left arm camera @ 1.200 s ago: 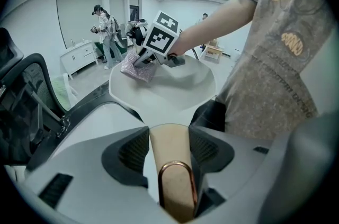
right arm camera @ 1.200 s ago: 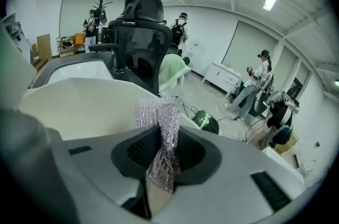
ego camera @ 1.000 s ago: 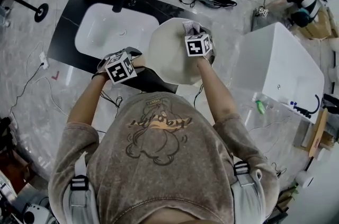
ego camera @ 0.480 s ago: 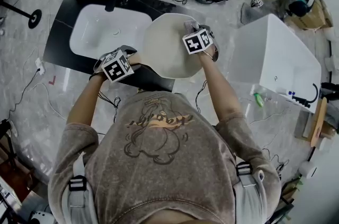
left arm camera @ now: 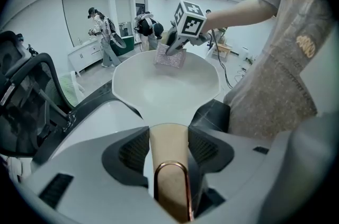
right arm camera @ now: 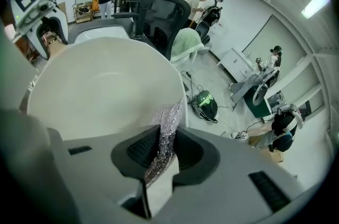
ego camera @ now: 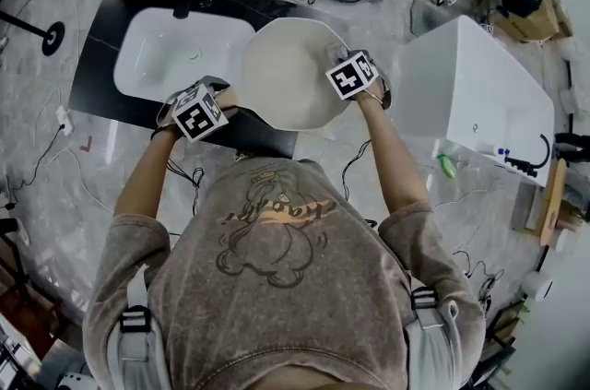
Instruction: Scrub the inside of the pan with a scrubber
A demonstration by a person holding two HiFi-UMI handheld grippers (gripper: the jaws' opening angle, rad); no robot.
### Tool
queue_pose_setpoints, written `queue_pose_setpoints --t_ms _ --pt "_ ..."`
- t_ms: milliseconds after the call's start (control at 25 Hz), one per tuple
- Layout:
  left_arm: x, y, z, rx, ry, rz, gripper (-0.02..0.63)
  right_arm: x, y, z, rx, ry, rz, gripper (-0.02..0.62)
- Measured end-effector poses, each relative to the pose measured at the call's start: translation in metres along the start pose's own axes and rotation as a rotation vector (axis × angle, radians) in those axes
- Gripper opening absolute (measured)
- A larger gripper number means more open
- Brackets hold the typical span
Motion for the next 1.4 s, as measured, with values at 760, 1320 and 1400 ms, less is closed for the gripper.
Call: queue_pose_setpoints --t_ms 760,1320,1400 --pt "0.001 0.0 -0.001 0.024 0.046 0.03 0.242 -0.05 0.077 0.019 0.278 0.203 0.117 0.086" --pt "0.0 0.0 -0.002 0.025 0.058 0.038 0.242 -0.03 0.148 0.021 0.445 0.14 0.107 0.083" --pt "0.0 0.001 -0.002 0.025 0.06 0.038 0.242 -0.025 0.157 0.02 0.462 0.139 0.101 0.083"
Point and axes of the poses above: the fingertips, and each gripper's own axes: z backward along the fingers, y to its left, x out of its top, the point moved 1 cm from there along z, backward along the fingers, and after that the axes turned 13 degrees about -z, right-handed, at the moved point
